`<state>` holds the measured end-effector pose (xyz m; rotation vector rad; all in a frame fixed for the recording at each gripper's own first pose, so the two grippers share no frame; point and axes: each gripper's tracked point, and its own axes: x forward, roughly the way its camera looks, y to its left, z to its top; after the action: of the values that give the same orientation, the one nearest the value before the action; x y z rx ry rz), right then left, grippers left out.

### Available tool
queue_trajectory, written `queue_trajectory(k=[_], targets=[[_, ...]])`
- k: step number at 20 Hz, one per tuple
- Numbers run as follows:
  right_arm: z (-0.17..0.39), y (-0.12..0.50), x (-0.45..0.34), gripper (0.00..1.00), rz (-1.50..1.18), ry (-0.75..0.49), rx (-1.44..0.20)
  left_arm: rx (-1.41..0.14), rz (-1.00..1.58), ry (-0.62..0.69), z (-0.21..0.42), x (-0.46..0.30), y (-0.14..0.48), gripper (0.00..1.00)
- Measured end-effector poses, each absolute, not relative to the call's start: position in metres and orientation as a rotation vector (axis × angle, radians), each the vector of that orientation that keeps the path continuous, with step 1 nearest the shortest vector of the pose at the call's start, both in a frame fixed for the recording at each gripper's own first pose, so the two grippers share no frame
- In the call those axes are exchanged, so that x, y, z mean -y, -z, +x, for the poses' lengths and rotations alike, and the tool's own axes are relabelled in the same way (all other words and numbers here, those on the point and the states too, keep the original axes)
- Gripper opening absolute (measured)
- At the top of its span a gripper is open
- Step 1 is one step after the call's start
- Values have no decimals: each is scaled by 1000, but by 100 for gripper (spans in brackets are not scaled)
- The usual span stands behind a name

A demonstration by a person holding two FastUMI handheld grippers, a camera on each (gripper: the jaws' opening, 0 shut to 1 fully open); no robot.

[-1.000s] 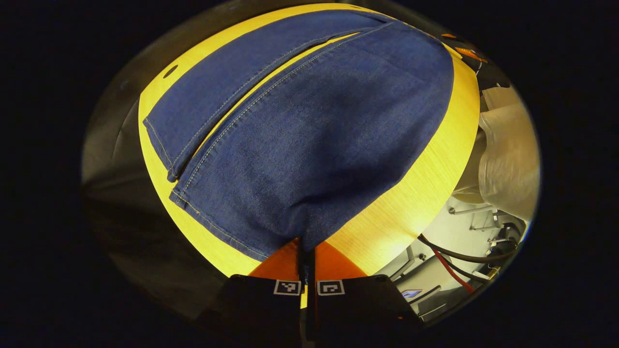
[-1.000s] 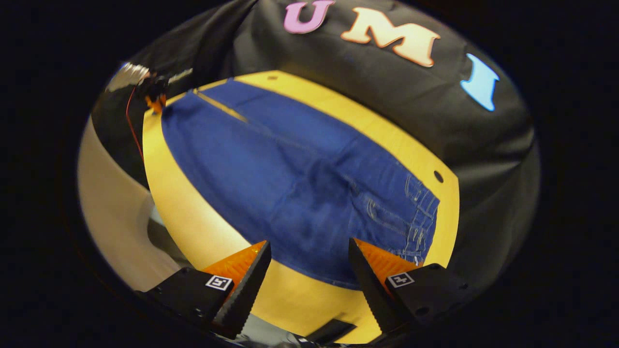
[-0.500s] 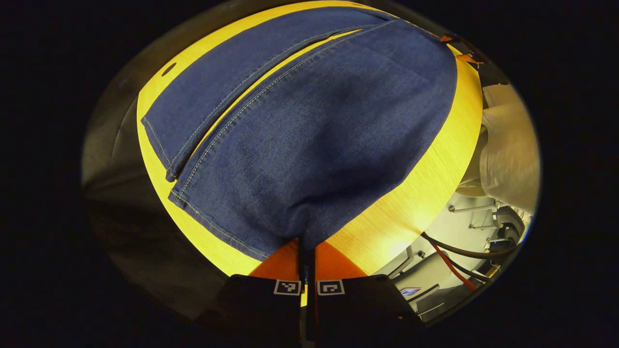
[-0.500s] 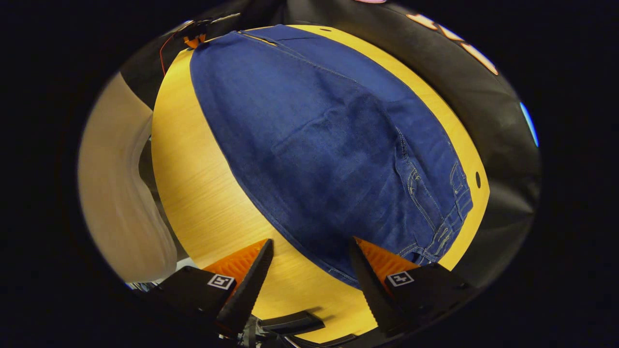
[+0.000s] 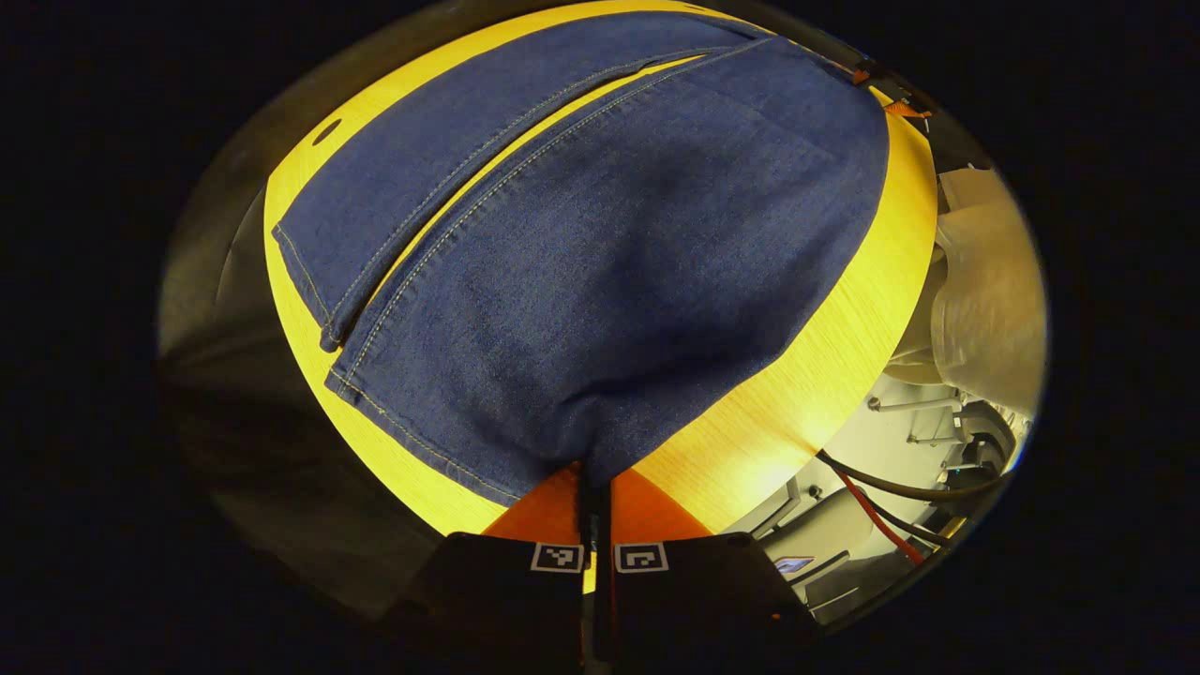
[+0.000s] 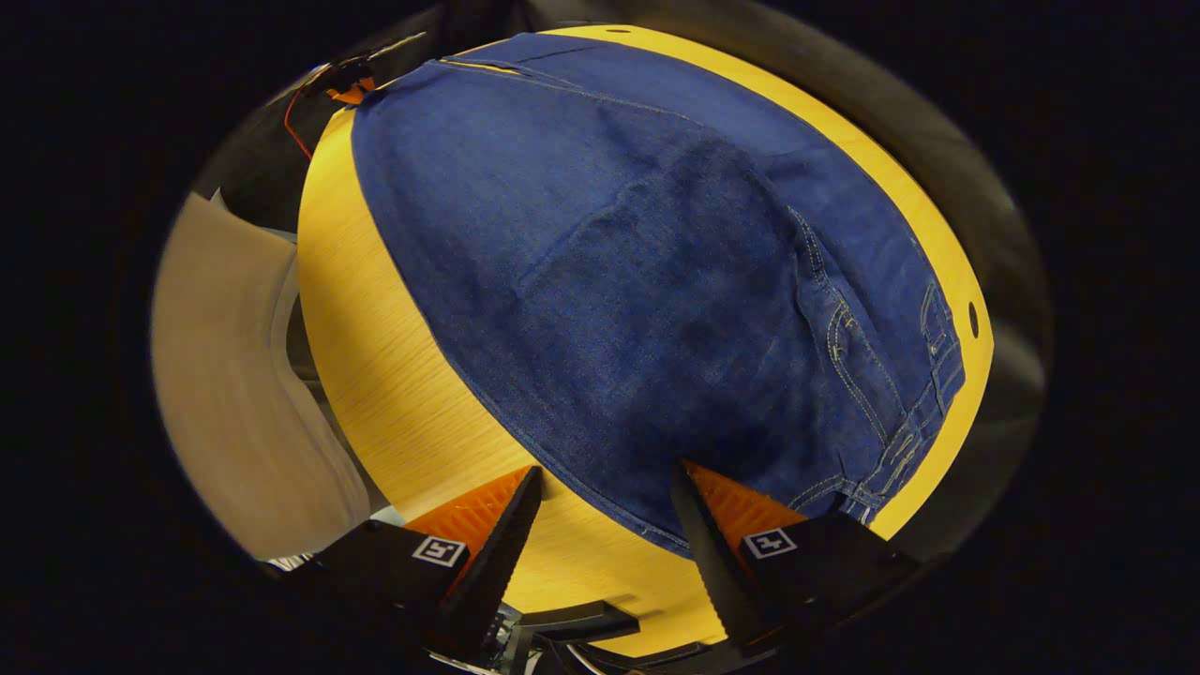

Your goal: Grasp the waist and the cuffs of the jeans and fold them to make the two legs overlap; first hold the waist and fold one-third of the jeans toward the cuffs, then hold the cuffs and fold the remaining one-third in the same direction to finish folding.

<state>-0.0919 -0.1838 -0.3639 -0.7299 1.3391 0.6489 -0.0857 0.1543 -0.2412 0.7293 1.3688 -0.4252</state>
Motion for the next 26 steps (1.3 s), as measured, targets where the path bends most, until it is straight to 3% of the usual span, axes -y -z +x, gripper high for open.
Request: queue_trajectory(k=[2,3,5,7,10,11,19,26], targets=[[-86,361,188,87,-715,-624,-1334,-1366,723,416,-85,-154,242,1],[-83,364,189,69,-704,-614,-1327,-1368,721,410,-86,-155,243,1],[-77,360,188,55,-693,-596,-1306,-1365,721,392,-85,-154,243,0],[-68,360,190,33,-684,-577,-1272,-1364,709,372,-85,-154,244,0],[-61,359,195,15,-636,-526,-1242,-1374,668,343,-85,-154,244,0],[-61,362,196,4,-601,-484,-1250,-1372,657,335,-84,-153,244,0],[-58,345,195,3,-569,-333,-1242,-1385,653,254,-88,-155,234,0],[-3,263,190,3,-435,-203,-1057,-1247,608,113,-53,-134,132,0]])
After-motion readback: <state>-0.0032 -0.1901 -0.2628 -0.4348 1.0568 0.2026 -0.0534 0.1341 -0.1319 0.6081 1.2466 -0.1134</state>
